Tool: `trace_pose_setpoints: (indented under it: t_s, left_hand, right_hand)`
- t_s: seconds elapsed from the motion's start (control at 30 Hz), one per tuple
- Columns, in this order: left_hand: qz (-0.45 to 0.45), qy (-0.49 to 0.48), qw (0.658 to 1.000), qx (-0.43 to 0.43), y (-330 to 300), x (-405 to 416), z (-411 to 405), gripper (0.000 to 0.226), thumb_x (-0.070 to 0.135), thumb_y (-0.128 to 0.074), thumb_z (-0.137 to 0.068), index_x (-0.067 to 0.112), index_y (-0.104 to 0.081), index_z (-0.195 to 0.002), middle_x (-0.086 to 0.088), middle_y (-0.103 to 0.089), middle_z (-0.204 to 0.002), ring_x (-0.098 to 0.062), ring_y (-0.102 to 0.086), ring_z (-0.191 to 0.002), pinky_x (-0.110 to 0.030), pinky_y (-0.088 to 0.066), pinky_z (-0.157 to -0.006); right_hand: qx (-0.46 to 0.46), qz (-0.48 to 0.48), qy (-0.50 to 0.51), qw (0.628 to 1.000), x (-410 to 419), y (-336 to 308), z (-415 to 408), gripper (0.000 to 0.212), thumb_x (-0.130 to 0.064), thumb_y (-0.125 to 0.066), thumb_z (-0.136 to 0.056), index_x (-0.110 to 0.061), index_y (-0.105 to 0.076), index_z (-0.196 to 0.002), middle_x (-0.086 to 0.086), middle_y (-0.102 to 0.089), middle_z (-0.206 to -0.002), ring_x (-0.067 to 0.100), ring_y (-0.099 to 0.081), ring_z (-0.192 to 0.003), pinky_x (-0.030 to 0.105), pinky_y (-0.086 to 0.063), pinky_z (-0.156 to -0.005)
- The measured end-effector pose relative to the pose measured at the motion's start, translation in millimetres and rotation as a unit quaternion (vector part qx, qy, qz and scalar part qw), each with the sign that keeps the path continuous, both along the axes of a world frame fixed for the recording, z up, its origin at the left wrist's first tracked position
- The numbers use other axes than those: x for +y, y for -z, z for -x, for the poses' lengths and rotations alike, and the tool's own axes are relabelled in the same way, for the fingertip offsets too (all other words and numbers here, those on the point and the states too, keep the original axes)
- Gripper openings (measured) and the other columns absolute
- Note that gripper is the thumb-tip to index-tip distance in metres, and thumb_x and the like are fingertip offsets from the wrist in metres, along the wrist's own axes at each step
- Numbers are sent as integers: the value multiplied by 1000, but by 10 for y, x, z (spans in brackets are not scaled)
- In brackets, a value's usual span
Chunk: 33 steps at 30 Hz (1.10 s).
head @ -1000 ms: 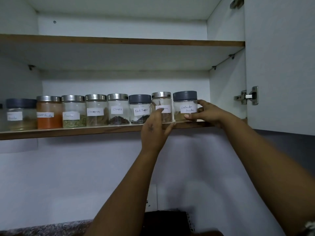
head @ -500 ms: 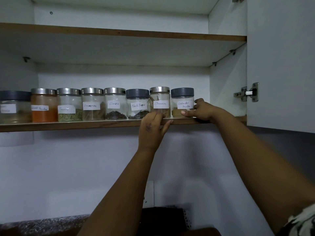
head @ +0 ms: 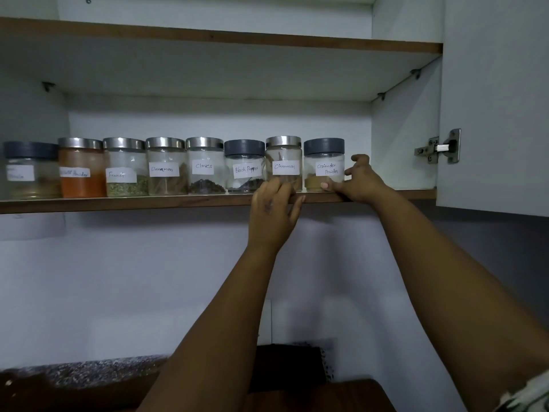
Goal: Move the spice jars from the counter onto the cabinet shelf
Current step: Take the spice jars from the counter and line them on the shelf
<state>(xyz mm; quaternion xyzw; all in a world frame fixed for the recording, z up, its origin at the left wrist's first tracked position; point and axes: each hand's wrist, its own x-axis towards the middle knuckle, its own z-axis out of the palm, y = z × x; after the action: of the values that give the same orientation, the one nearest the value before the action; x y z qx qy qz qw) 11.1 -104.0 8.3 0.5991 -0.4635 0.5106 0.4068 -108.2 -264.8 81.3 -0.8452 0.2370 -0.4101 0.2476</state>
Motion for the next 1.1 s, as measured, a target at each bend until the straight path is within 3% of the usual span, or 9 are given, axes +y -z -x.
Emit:
trace_pose_setpoints:
  t_s: [0.3, 0.43, 0.53, 0.6, 0.67, 0.8, 0.9, 0.97, 1.1]
  left_hand:
    - [-16, -6, 1000, 0, 2, 15, 12, 19, 26, -64, -90, 8, -60, -85, -7, -56, -89, -21, -51, -84, -32, -42, -76]
    - [-21, -14, 1000, 2, -6, 20, 5, 19, 28, -63, -90, 9, -60, -88, -6, -56, -90, -21, -51, -84, -31, -43, -77]
    - [-11, -12, 1000, -16, -7, 18, -9, 19, 27, -63, -91, 9, -60, -87, -7, -55, -89, -21, -51, -82, -32, -43, -75]
    - [-12, -15, 999, -29, -3, 31, 9, 19, 26, -63, -91, 8, -60, -88, -8, -56, -89, -22, -51, -82, -34, -45, -74]
    - [-9, -25, 999, -35, 4, 34, 24, 19, 26, -63, -90, 7, -61, -89, -9, -56, -90, -24, -52, -82, -37, -47, -74]
    - [-27, -28, 999, -37, 139, 35, -38, 35, 30, -68, -86, 7, -64, -113, -14, -60, -113, -31, -57, -105, -41, -46, -93]
    - [-70, -18, 997, -32, 435, 97, -26, 57, 31, -66, -88, 10, -51, -139, -15, -43, -147, -33, -36, -140, -42, -31, -112]
    - [-132, 3, 991, -9, 810, 144, 41, 68, 35, -64, -89, 13, -38, -148, -14, -27, -157, -31, -22, -147, -43, -28, -115]
    - [-303, 80, 933, 178, 1982, 256, 255, 87, 43, -67, -86, 17, -19, -154, -11, -13, -162, -28, -15, -148, -38, -16, -120]
  right_hand:
    - [47, -12, -2, 999, -33, -17, -8, 112, -52, -73, -78, -7, -2, -151, 10, -53, -139, 27, -51, -126, 32, -38, -97]
    - [49, -9, -7, 999, -34, -26, -22, 115, -52, -73, -78, -11, 4, -152, 10, -49, -144, 28, -47, -131, 35, -36, -103]
    - [48, 6, 6, 999, 13, 22, 1, 119, -63, -66, -77, -13, 10, -153, 14, -34, -153, 30, -40, -137, 41, -35, -107]
    - [50, 60, 45, 996, 78, 125, 34, 112, -75, -50, -79, -15, 9, -154, 15, -26, -156, 32, -38, -137, 45, -33, -108]
    - [44, 152, 109, 981, 132, 311, 52, 100, -75, -35, -86, -12, 0, -155, 17, -33, -151, 34, -40, -134, 47, -30, -108]
    - [-54, 308, 153, 938, 169, 865, 48, 76, -64, -36, -92, -15, -30, -149, 11, -45, -141, 28, -35, -136, 48, -21, -114]
    - [-110, 285, 138, 942, 206, 1236, 42, 70, -53, -49, -93, -19, -27, -150, 8, -25, -157, 29, -20, -146, 52, -31, -108]
    - [-117, 236, 127, 956, 256, 1577, 15, 65, -50, -50, -93, -20, -31, -148, 10, -25, -155, 30, -26, -142, 53, -33, -106]
    - [13, 57, 83, 995, 380, 2527, -71, 61, -51, -51, -93, -25, -36, -145, 8, -26, -151, 28, -27, -138, 47, -29, -109]
